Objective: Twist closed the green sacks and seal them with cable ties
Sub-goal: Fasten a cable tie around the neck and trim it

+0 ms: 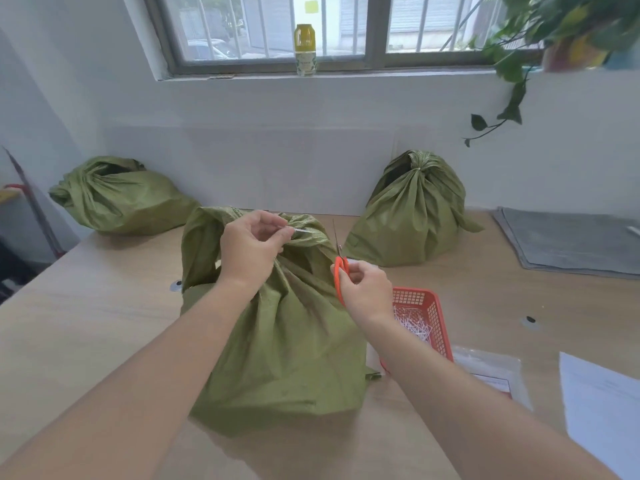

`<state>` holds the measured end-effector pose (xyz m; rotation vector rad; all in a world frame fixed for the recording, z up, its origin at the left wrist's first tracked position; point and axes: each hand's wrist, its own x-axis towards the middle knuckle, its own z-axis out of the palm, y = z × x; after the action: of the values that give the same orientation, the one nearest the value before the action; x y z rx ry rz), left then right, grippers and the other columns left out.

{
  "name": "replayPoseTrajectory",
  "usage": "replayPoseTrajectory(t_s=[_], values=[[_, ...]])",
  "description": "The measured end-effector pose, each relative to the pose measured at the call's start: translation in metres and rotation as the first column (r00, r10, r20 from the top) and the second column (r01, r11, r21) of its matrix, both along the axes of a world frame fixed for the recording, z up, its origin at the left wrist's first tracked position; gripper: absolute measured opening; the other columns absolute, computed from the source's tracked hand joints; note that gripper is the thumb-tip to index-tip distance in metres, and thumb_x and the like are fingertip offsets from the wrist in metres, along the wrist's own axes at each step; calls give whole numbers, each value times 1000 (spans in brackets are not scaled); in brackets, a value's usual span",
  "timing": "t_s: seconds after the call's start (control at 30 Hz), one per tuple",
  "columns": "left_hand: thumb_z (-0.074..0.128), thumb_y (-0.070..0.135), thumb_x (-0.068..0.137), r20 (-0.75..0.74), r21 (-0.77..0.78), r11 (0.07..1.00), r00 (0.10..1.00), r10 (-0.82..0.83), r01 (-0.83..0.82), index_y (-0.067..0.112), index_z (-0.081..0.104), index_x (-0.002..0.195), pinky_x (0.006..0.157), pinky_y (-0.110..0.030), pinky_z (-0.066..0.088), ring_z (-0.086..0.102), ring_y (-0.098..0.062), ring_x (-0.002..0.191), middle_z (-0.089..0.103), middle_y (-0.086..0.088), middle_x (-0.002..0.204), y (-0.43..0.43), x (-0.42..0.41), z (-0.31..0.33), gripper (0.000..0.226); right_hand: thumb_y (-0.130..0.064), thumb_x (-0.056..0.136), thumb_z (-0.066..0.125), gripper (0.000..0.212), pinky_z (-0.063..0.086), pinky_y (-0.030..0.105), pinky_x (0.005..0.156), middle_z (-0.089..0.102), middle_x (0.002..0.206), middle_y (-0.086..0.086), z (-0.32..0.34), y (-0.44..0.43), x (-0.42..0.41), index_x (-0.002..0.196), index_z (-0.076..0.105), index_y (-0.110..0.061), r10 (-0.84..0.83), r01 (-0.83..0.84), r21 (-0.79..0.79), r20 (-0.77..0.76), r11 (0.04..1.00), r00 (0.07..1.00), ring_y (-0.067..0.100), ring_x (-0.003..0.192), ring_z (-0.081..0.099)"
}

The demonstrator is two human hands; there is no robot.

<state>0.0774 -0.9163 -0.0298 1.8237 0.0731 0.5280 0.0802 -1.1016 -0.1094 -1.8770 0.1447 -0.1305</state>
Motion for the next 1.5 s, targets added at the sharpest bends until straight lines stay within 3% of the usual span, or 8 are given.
replayPoseTrajectory(t_s=[0.1, 0.27, 0.37, 0.5, 0.9, 1.07, 1.27, 1.5], values=[[85, 12, 81, -60, -34, 997, 996, -67, 65, 14, 73, 82, 65, -35, 61, 76, -24, 73, 77, -7, 76, -32, 3, -10, 12, -46, 88, 74, 23, 62, 35, 70, 77, 82, -7, -13, -21, -3, 93, 75, -24, -84, 99, 154, -101, 983, 991, 14, 77, 76], [83, 10, 83, -155, -108, 986, 977, -146, 130, 9, 72, 83, 60, -32, 57, 76, -25, 66, 75, -14, 77, -81, 13, -33, 11, -17, 95, 72, 4, 50, 17, 59, 74, 88, -4, -28, -57, -17, 95, 69, -19, -162, 189, 192, -146, 963, 976, 10, 76, 70], [81, 8, 85, -241, -164, 976, 953, -182, 145, 5, 71, 86, 60, -34, 61, 77, -24, 68, 75, -20, 86, -110, 18, -46, 10, -14, 96, 70, 6, 55, 23, 68, 73, 87, -5, -41, -77, -23, 94, 70, -19, -199, 235, 214, -178, 948, 964, 9, 75, 67], [78, 7, 87, -326, -197, 970, 924, -201, 142, 3, 70, 89, 62, -37, 64, 77, -26, 70, 75, -18, 88, -147, 25, -66, 9, -17, 92, 72, 4, 58, 38, 77, 75, 85, -3, -60, -104, -30, 94, 74, -19, -264, 307, 195, -219, 931, 939, 12, 73, 67], [70, 1, 92, -599, -373, 927, 774, -204, -45, 9, 61, 86, 58, -27, 61, 74, -19, 63, 73, -15, 85, -239, 57, -150, 14, -20, 87, 75, 6, 61, 46, 84, 78, 86, -8, -132, -157, -48, 91, 77, -22, -347, 390, 82, -318, 917, 883, 13, 84, 75], [69, 26, 95, -675, -294, 953, 721, -158, -67, 18, 73, 83, 80, -31, 61, 67, -18, 72, 73, 0, 82, -252, 78, -185, 14, -18, 86, 75, 7, 61, 43, 80, 77, 83, -7, -159, -169, -57, 91, 77, -21, -365, 409, 44, -370, 912, 854, 15, 78, 73], [68, 46, 93, -704, -273, 962, 685, -187, -17, 18, 75, 112, 93, -36, 56, 66, -18, 88, 73, 1, 101, -259, 65, -210, 35, -15, 89, 76, 6, 49, 23, 74, 69, 79, -11, -184, -175, -71, 94, 76, -18, -347, 382, -2, -421, 924, 838, 3, 69, 61], [60, 70, 69, -739, -322, 947, 625, -251, -2, 28, 61, 76, 98, -60, 51, 69, -28, 94, 67, 2, 91, -254, 43, -246, 43, -21, 86, 77, 4, 51, 27, 79, 76, 87, -3, -209, -162, -86, 89, 76, -20, -332, 331, -93, -498, 939, 801, 14, 83, 70]])
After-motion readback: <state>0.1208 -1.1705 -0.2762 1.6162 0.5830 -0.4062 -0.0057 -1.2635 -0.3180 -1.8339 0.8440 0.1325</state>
